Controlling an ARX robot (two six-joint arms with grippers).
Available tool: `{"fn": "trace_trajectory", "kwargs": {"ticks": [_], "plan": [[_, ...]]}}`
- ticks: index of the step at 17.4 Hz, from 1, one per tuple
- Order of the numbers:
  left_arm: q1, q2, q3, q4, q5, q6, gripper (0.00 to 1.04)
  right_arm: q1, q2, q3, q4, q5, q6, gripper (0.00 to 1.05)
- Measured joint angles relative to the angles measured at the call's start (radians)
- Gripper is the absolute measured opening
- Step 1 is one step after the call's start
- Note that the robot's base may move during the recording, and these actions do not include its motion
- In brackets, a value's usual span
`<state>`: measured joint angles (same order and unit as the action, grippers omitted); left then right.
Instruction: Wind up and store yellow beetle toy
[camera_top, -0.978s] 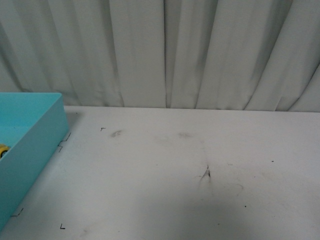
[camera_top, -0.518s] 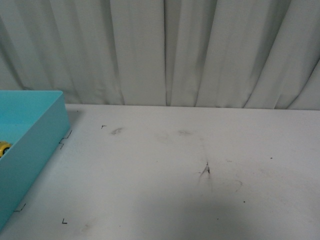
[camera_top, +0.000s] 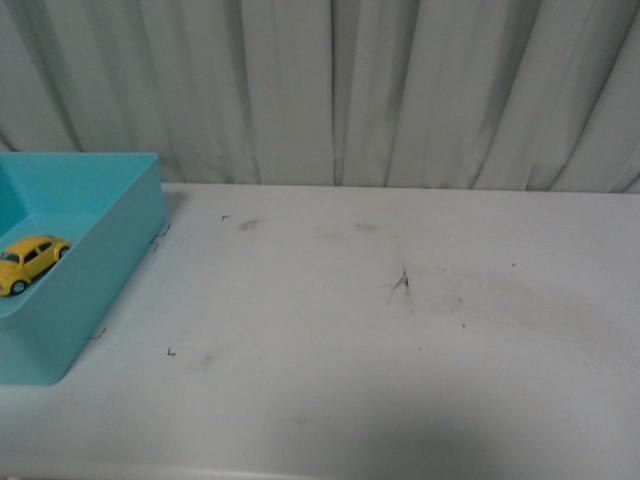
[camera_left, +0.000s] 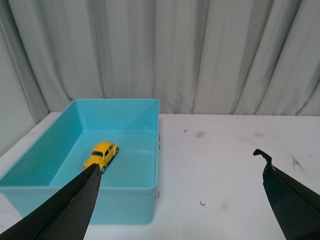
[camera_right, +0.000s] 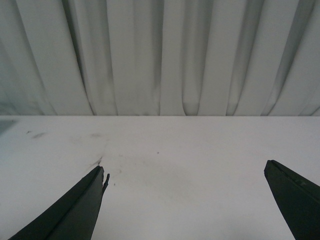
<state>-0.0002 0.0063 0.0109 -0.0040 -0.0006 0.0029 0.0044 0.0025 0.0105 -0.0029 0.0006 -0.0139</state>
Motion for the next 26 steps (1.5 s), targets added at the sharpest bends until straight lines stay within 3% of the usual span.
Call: {"fn": "trace_trajectory", "kwargs": {"ticks": [26], "plan": [[0.000, 0.000, 0.000, 0.001, 0.000, 0.000, 0.98, 0.000, 0.000, 0.000, 0.000, 0.000, 0.000, 0.98]]}}
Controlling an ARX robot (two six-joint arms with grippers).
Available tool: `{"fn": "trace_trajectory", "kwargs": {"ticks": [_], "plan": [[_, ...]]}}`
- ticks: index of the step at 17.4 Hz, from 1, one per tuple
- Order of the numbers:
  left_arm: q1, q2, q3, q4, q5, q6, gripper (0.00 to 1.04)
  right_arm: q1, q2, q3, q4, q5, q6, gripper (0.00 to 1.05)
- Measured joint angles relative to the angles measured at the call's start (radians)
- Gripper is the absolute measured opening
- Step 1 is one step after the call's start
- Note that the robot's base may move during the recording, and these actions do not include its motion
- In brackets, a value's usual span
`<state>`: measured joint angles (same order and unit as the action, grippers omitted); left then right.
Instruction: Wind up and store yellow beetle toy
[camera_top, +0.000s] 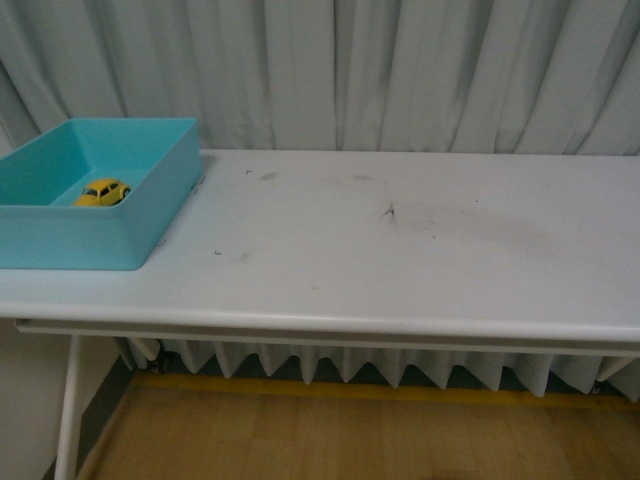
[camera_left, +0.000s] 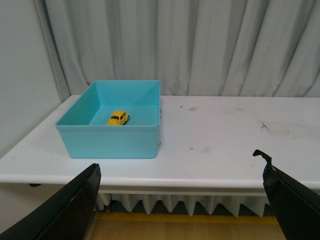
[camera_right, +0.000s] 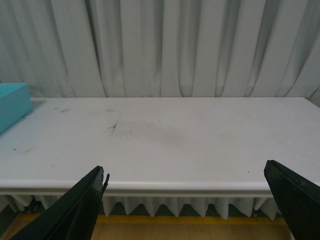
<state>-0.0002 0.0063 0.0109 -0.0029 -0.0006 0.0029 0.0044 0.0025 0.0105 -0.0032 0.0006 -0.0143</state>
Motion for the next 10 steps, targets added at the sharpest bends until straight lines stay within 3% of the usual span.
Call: {"fn": "trace_trajectory", "kwargs": {"ticks": [10], "plan": [[0.000, 0.000, 0.000, 0.001, 0.000, 0.000, 0.98, 0.000, 0.000, 0.000, 0.001, 0.000, 0.000, 0.98]]}}
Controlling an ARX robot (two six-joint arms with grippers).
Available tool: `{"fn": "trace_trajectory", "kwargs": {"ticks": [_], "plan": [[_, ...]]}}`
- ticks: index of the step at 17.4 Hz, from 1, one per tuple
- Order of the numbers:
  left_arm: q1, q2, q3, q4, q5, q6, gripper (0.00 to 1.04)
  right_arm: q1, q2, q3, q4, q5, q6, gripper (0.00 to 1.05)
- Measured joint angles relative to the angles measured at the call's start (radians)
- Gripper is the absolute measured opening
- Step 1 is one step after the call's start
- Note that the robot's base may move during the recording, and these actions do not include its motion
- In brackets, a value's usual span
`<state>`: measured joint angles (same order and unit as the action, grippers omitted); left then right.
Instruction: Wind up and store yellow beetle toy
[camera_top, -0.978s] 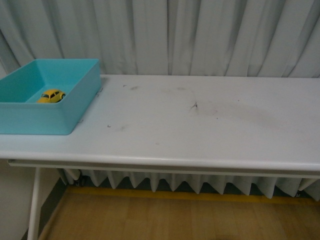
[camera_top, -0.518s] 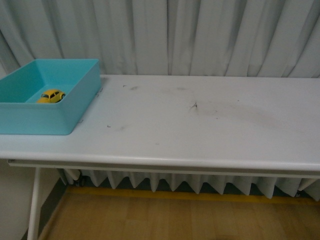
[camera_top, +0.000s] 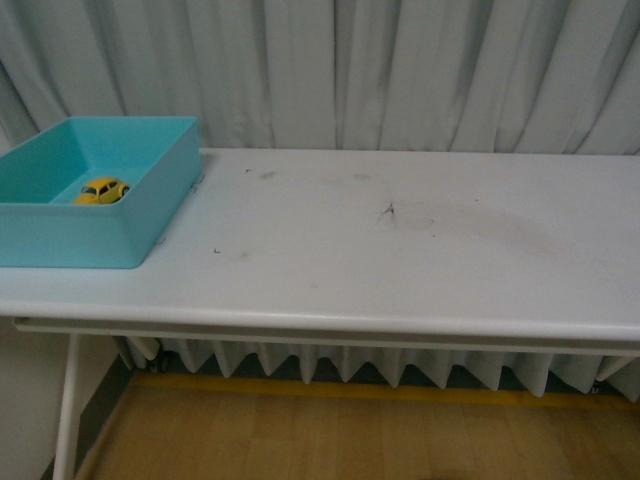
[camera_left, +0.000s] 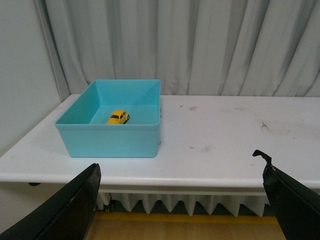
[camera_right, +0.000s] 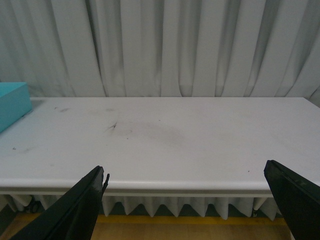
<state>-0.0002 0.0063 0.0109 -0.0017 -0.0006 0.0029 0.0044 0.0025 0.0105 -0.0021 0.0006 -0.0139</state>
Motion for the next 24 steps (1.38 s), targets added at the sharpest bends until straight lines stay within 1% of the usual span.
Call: {"fn": "trace_trajectory", "kwargs": {"ticks": [24], "plan": [[0.000, 0.000, 0.000, -0.002, 0.001, 0.000, 0.98, 0.000, 0.000, 0.000, -0.002, 0.000, 0.000, 0.98]]}}
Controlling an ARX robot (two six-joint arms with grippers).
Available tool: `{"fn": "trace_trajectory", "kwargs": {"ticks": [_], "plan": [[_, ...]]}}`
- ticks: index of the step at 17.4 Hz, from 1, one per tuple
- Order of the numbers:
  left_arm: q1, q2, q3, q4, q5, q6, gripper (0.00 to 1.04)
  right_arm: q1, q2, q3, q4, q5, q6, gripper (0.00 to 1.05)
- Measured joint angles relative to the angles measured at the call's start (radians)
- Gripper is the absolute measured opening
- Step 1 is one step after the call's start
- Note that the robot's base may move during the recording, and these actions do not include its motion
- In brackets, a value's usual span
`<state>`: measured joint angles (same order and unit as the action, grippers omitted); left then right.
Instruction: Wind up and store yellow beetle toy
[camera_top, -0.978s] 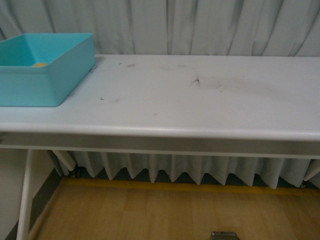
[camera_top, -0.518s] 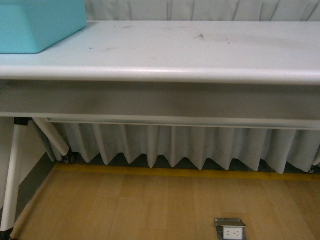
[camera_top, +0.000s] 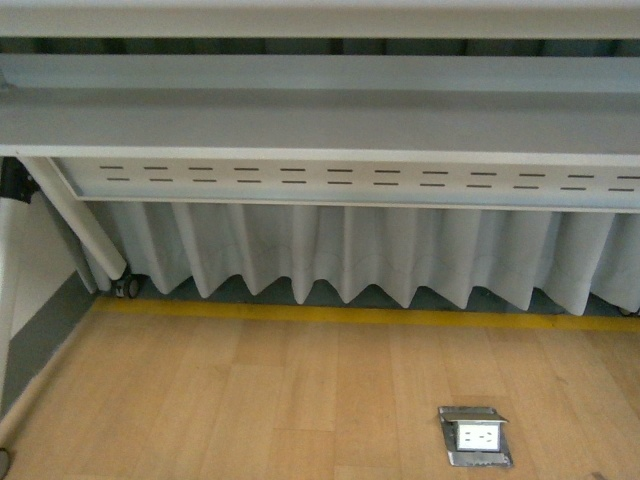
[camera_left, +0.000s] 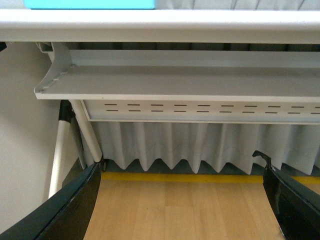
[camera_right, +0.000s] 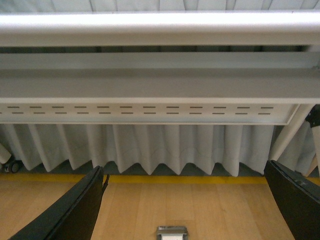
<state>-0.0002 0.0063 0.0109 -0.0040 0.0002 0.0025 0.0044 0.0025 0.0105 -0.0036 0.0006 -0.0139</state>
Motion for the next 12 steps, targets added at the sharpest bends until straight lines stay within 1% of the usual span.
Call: {"fn": "trace_trajectory", "kwargs": {"ticks": [12], "plan": [[0.000, 0.000, 0.000, -0.002, -0.001, 0.000, 0.98, 0.000, 0.000, 0.000, -0.001, 0.000, 0.000, 0.98]]}}
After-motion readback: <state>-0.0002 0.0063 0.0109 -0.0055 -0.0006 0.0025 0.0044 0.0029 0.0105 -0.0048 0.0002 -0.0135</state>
